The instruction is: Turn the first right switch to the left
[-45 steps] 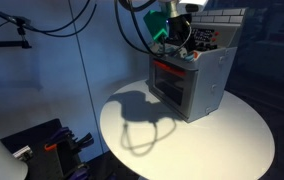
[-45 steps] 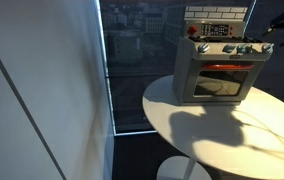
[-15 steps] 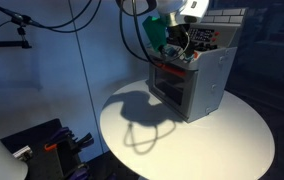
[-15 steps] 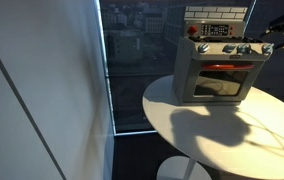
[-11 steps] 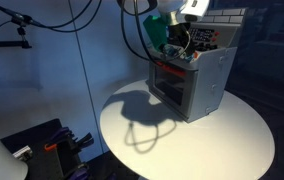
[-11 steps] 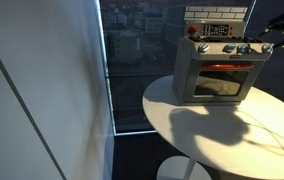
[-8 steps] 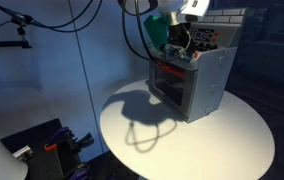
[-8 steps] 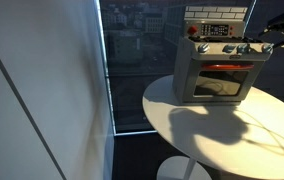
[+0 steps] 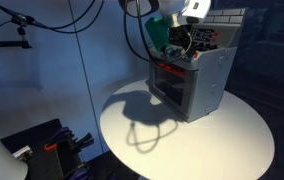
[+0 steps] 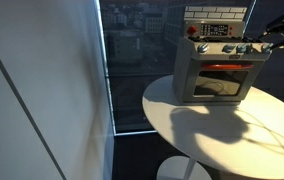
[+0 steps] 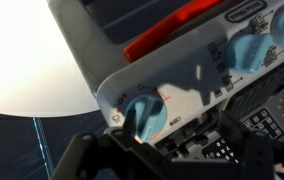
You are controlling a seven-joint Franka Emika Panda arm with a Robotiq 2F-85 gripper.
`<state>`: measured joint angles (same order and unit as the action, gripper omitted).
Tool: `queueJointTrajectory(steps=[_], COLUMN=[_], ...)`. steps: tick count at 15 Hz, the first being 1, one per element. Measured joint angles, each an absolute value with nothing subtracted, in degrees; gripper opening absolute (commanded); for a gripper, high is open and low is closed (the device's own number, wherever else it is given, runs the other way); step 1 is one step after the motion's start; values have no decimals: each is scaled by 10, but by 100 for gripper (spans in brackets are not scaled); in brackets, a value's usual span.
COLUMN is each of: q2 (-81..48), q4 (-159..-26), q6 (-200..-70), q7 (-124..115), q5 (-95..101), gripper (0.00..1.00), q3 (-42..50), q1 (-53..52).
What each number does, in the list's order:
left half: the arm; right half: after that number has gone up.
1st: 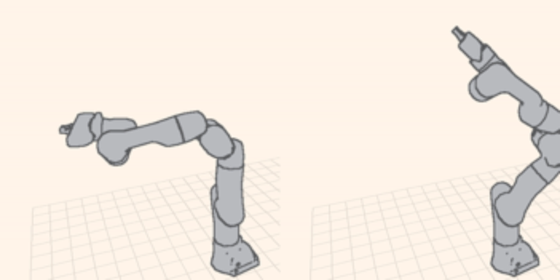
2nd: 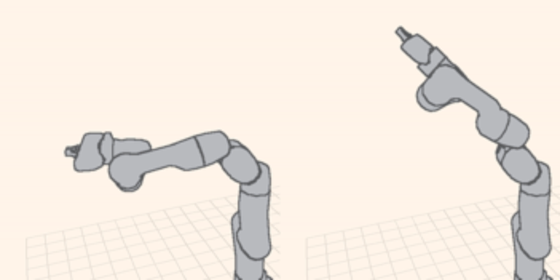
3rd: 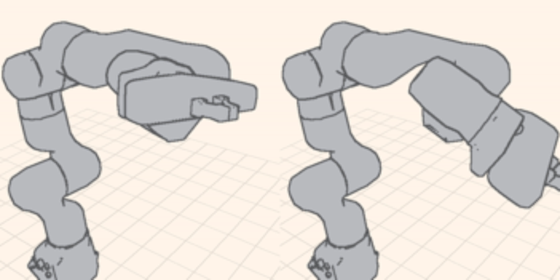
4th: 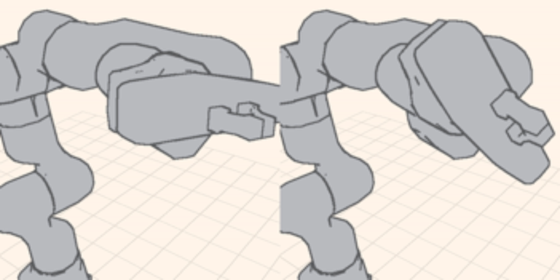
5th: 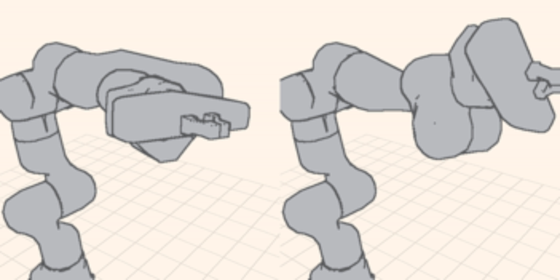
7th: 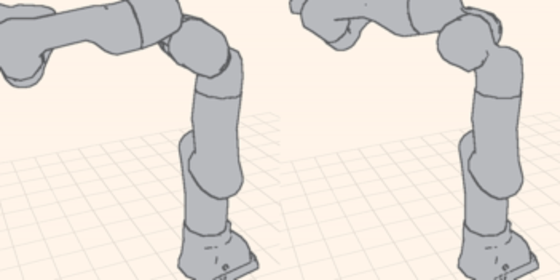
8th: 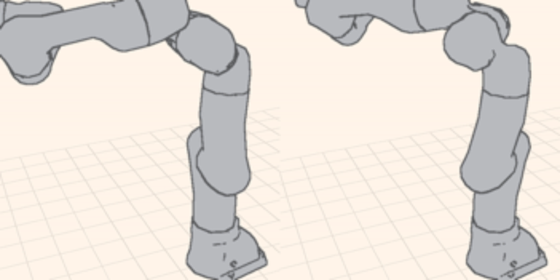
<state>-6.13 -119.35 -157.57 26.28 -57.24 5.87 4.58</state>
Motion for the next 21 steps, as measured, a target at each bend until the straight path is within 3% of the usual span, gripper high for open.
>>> queueJointTrajectory(steps=[3, 7, 9, 10, 11, 12, 21], q2=[-61, -62, -62, -62, -62, -62, -58], q4=[-1197, -1199, -1200, -1200, -1201, -1202, -1207], q6=[-1577, -1578, -1580, -1580, -1583, -1585, -1589], q7=[263, 263, 263, 263, 263, 263, 262], q5=[-572, -572, -572, -572, -572, -572, -571], gripper=[48, 42, 29, 28, 13, 9, 7], q3=[63, 64, 64, 64, 64, 65, 68], q1=[50, 53, 53, 53, 53, 53, 52])
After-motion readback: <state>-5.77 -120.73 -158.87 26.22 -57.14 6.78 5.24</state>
